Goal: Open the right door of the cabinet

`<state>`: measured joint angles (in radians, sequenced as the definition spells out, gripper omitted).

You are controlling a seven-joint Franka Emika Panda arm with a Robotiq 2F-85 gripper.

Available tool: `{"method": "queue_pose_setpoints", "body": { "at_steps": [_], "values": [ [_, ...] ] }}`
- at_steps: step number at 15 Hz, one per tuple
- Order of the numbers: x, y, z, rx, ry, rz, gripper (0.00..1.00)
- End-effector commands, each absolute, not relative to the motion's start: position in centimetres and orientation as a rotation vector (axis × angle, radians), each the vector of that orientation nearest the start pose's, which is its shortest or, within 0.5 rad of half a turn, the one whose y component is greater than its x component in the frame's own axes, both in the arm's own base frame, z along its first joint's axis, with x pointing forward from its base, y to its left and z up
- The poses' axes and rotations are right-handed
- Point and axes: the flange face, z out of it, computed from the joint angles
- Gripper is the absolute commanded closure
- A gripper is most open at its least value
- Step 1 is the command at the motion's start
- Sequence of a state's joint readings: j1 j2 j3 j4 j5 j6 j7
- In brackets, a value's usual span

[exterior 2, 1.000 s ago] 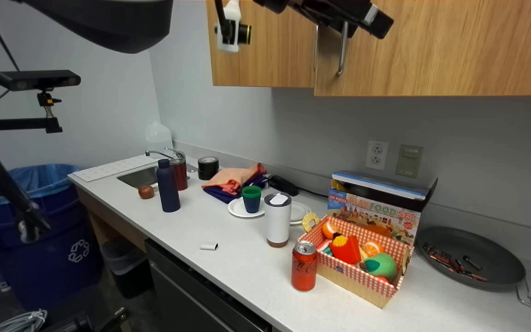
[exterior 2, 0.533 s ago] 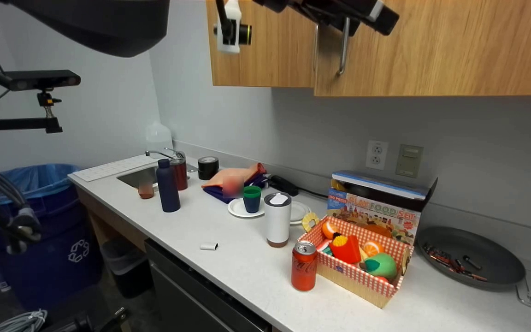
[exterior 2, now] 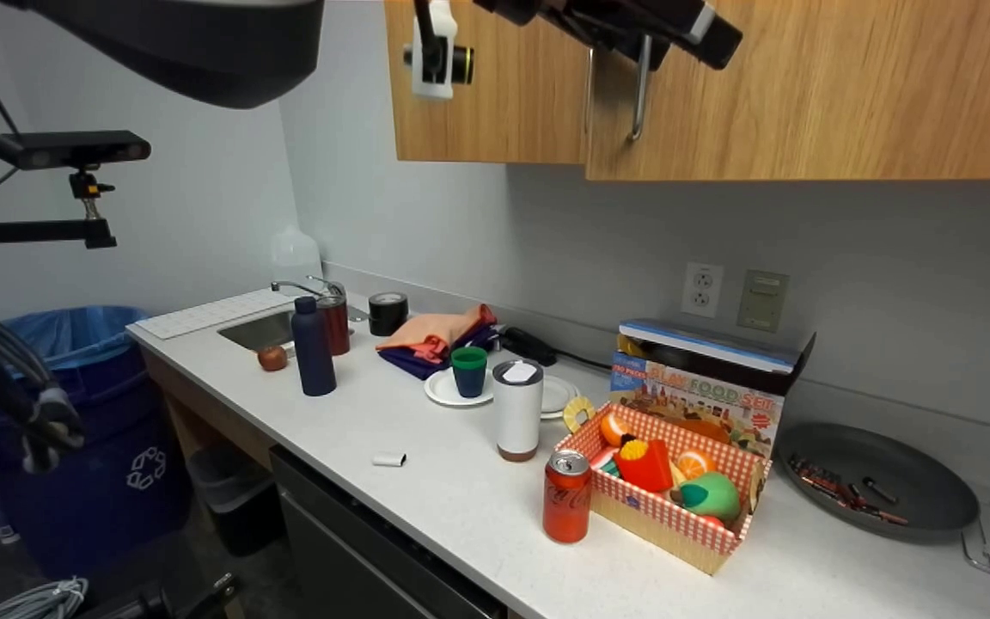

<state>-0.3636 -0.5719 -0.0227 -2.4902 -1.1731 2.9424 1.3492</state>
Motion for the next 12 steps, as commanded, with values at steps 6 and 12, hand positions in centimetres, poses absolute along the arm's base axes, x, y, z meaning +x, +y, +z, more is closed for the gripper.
{"method": "queue_pose_setpoints", "body": {
  "at_steps": [6,12],
  "values": [
    [37.0,-14.7,54.6,-2.789,0.908,-1.529,0.0],
    [34.6,-16.2,56.0,-2.782,1.13,-1.694,0.0]
  ]
}}
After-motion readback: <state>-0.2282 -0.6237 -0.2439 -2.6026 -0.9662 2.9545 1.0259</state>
